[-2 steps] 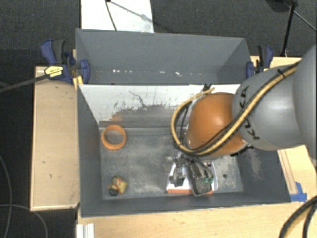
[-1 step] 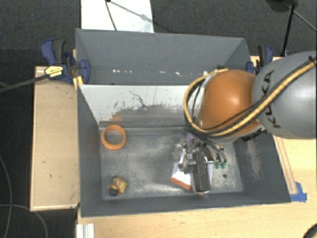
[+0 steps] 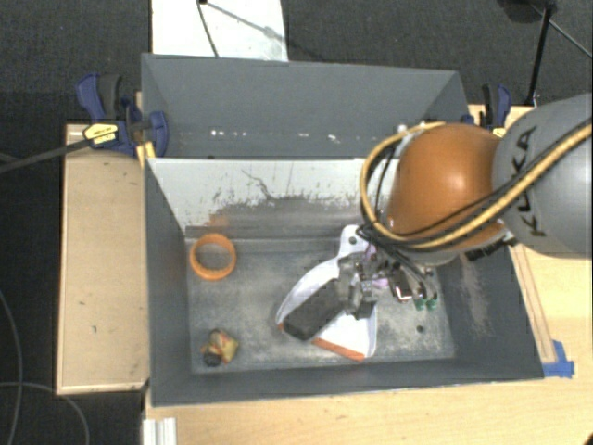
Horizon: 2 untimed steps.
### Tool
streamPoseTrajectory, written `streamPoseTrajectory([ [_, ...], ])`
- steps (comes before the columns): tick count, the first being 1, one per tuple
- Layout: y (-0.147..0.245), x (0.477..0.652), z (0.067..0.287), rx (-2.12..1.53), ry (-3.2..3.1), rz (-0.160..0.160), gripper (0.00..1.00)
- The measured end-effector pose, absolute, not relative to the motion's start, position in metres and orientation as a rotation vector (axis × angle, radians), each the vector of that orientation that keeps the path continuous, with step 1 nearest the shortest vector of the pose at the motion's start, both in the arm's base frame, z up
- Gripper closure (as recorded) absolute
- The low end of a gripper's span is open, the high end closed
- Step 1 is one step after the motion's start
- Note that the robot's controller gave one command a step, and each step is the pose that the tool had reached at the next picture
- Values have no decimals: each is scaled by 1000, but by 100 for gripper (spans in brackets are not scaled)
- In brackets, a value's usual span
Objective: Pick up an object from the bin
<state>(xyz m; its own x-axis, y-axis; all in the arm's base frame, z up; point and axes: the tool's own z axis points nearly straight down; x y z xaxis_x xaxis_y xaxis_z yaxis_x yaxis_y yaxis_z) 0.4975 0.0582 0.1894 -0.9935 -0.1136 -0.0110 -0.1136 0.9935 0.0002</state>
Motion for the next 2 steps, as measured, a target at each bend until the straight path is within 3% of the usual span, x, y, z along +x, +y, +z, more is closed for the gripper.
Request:
streamPoseTrajectory([
  [1, 56, 496, 182, -173, 3130, 1, 100],
  [2, 65, 493, 169, -453, 3107, 0, 100],
])
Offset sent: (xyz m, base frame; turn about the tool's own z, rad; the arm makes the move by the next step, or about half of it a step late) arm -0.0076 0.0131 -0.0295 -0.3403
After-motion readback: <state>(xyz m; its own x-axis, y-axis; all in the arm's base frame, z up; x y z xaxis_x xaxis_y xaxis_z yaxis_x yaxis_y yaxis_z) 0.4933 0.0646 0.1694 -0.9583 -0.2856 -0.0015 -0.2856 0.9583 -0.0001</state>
